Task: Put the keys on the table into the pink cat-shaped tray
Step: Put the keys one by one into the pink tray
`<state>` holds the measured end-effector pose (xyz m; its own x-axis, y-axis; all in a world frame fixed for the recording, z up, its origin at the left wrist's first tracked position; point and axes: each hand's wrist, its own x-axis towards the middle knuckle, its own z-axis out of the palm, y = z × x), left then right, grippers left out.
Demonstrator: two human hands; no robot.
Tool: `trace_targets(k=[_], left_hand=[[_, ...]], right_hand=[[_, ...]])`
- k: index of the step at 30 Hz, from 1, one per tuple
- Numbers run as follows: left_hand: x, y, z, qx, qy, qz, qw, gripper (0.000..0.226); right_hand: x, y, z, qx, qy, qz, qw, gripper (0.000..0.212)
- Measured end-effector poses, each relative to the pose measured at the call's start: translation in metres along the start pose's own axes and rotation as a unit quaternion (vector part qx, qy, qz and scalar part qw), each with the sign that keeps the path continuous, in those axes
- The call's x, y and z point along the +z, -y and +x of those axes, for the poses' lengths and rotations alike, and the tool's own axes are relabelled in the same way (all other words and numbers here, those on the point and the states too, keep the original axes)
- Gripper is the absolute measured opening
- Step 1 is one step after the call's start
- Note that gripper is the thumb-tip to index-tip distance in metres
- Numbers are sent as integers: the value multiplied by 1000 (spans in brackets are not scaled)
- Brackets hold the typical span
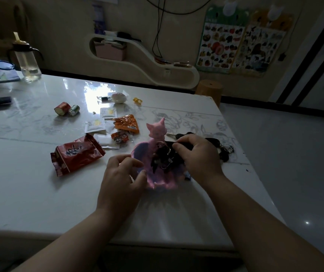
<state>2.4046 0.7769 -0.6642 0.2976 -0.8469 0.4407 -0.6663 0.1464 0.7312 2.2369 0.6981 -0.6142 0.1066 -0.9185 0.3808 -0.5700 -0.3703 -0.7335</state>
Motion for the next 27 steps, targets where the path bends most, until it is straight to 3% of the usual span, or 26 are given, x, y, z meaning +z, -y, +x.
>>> trace_targets(k=[9,12,21,27], left_hand=[[-1,0,0,-3,1,-5,1000,14],[0,0,0,-3,-1,-3,1000,12],[0,-1,0,0,-3,-10,1000,18],[1,0,0,4,3,2,1000,16]], right_hand=[[4,8,-9,-139,29,-184,973,21],[-2,8,-9,-183,-14,-197,963,15],[-20,14,0,-191,-154,-217,945,12],[-22,8,1,-188,-146,-227,944,11]])
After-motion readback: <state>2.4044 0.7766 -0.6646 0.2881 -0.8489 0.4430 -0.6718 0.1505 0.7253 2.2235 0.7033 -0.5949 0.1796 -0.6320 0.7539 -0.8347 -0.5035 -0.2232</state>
